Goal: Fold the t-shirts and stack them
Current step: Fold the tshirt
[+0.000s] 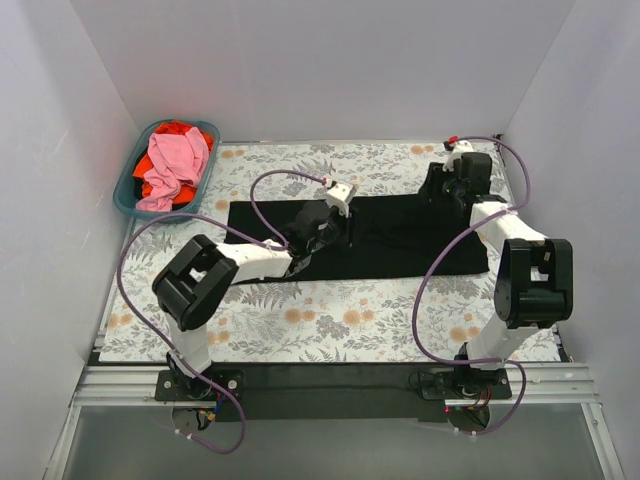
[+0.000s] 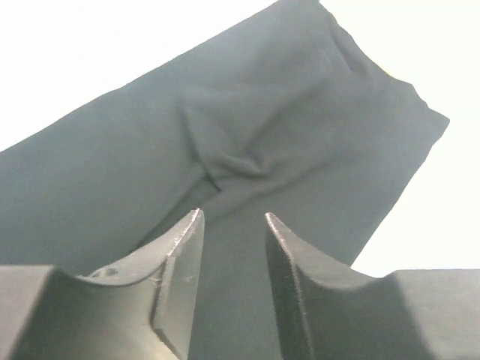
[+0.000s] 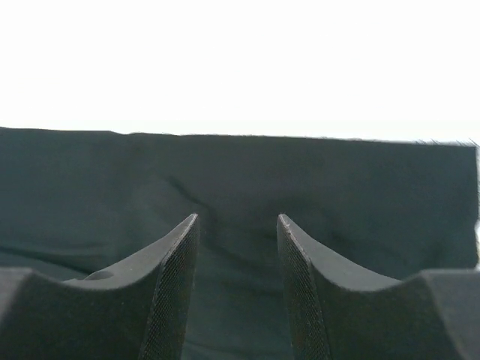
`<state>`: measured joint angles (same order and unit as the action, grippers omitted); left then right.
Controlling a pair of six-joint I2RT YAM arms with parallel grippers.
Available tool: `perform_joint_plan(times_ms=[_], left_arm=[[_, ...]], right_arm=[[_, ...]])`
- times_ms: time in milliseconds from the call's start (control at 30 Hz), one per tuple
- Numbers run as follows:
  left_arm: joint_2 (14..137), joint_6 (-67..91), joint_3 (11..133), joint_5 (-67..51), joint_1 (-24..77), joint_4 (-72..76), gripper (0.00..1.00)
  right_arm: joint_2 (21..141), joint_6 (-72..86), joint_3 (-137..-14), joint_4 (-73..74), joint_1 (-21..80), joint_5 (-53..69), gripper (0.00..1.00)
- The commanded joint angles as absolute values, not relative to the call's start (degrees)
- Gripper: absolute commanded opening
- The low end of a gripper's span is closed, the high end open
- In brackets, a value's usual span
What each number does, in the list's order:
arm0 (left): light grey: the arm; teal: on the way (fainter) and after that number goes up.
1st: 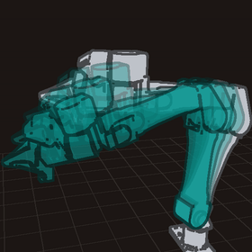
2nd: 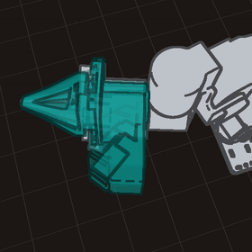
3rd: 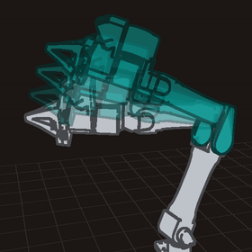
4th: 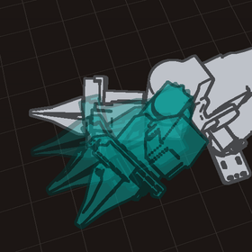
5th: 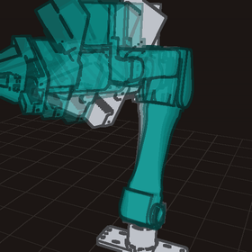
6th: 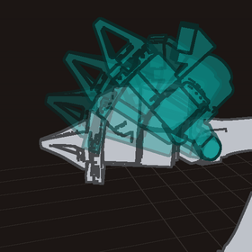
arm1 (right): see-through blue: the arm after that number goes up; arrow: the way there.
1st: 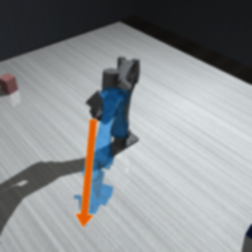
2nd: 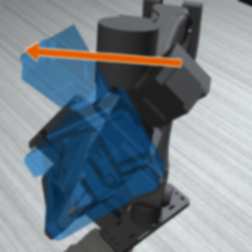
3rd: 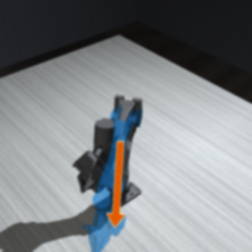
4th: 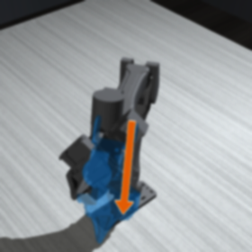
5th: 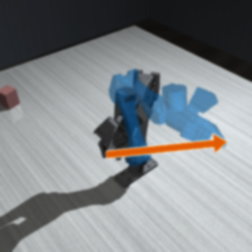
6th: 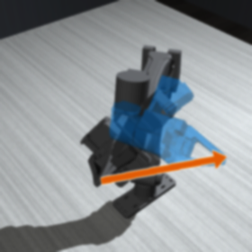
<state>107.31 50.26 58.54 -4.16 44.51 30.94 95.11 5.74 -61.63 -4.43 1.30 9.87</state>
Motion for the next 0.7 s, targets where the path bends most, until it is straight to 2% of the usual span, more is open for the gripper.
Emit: perform_joint_plan(times_ms=[0,333,667], left_arm=[[99.4,57.9,57.6,5.8,42.1,20.8,0.41],[79.3,60.8,46.1,8.6,36.3,3.4,0.52],[60.9,58.8,29.9,13.8,33.5,-1.4,0.52]], right_arm=[[98.6,2.9,-68.1,-2.3,3.3,16.9,0.53],[112.0,-2.2,-78.7,3.9,6.5,23.0,0.49],[119.0,-2.7,-83.8,7.3,8.2,26.6,0.50]])
